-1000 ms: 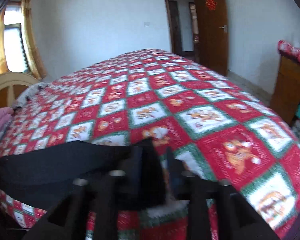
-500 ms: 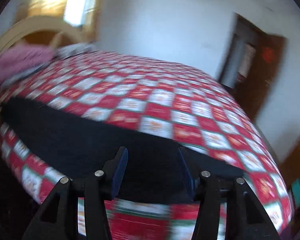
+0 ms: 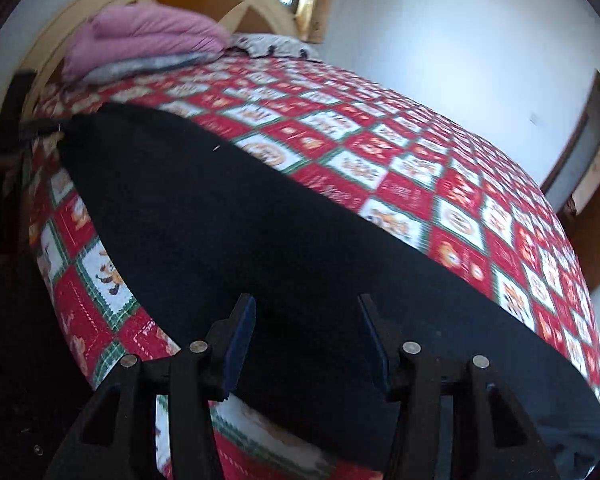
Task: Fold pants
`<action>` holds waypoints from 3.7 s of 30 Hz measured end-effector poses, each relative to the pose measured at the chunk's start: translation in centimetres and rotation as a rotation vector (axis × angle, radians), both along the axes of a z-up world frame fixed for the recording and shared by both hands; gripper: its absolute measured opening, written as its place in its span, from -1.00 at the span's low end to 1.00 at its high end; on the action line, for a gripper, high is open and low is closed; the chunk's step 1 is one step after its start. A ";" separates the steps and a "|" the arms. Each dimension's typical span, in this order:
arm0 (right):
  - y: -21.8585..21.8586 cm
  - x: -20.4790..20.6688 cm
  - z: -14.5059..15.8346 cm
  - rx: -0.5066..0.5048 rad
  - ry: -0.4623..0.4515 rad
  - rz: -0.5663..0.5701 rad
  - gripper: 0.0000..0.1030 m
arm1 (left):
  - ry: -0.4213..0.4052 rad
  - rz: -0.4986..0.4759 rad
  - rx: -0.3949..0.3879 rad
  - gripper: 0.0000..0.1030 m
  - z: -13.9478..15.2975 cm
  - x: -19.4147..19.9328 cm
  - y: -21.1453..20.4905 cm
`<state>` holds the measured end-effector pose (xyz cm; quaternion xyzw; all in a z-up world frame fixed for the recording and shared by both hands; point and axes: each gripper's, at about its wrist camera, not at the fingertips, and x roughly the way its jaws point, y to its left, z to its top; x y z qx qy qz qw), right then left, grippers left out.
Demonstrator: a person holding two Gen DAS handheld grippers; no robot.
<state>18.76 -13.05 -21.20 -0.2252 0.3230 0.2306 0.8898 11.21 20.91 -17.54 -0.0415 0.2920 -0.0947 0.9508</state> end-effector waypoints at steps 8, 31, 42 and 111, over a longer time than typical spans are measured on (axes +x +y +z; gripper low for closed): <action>3.0 0.8 -1.8 -0.112 0.008 0.084 0.01 | 0.008 0.018 -0.081 -0.64 0.2 0.8 1.1; 4.2 -3.1 0.4 -0.055 0.023 0.194 -0.92 | -0.013 0.000 -0.192 -0.74 0.4 -0.3 4.0; 4.1 -3.0 -1.1 0.003 0.087 0.180 -0.92 | -0.023 -0.038 -0.181 -0.74 -0.3 -1.5 4.3; 14.5 -0.3 -0.3 0.202 0.272 0.337 -0.54 | -0.068 0.277 -0.025 1.00 3.6 2.1 0.4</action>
